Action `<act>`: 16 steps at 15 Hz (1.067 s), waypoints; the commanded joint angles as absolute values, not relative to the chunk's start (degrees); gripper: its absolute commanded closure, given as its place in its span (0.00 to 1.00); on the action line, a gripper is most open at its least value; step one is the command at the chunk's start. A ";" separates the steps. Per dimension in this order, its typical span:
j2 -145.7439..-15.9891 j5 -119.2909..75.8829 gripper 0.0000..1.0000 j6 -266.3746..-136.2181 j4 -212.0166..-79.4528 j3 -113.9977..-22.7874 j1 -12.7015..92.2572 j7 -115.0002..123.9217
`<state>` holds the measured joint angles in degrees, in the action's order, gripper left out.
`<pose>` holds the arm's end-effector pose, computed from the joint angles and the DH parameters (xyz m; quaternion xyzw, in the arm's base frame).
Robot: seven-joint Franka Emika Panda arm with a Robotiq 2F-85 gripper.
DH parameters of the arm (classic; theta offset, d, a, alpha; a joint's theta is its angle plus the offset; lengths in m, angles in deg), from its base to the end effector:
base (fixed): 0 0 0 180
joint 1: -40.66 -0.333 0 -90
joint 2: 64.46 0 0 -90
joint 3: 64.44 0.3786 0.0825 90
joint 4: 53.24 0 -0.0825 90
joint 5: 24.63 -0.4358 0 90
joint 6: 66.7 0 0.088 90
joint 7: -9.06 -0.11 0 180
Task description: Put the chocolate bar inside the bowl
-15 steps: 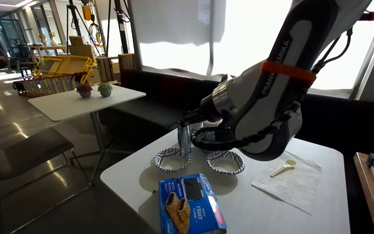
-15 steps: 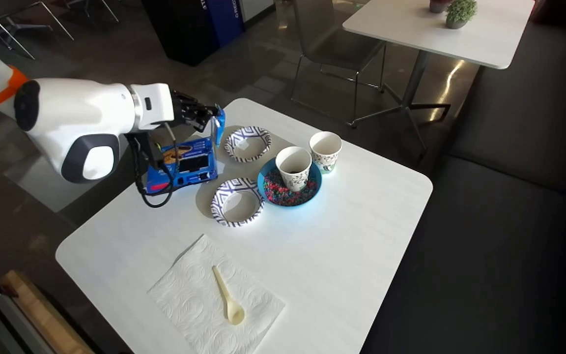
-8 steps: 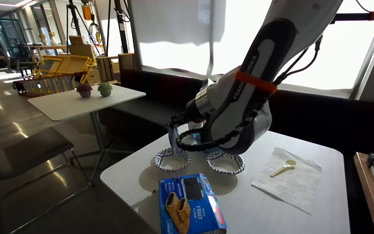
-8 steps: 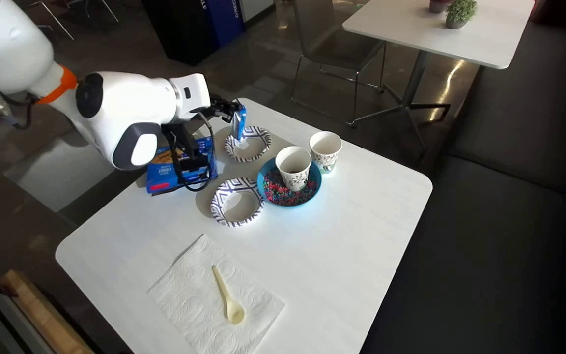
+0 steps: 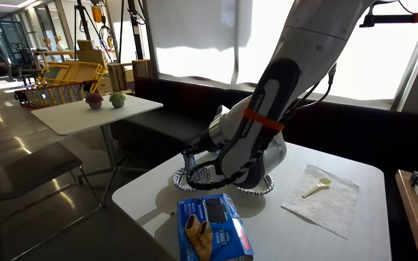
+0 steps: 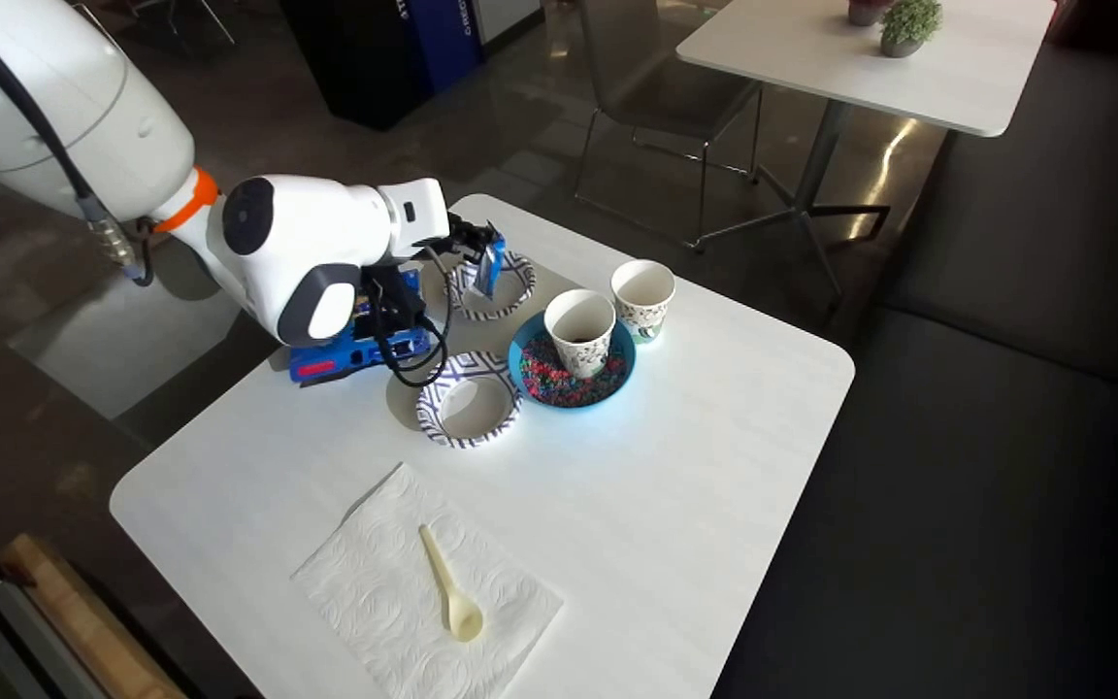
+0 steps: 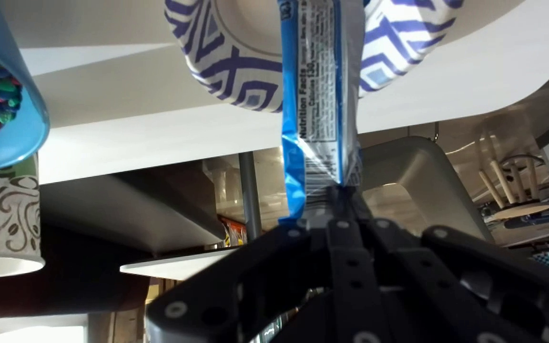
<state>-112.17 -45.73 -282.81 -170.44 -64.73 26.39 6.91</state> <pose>0.6530 0.1125 0.1249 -0.9003 0.0862 -0.4258 0.0253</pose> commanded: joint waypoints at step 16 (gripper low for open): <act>-95.32 -60.63 0.16 -274.83 -186.23 -68.34 18.74 8.49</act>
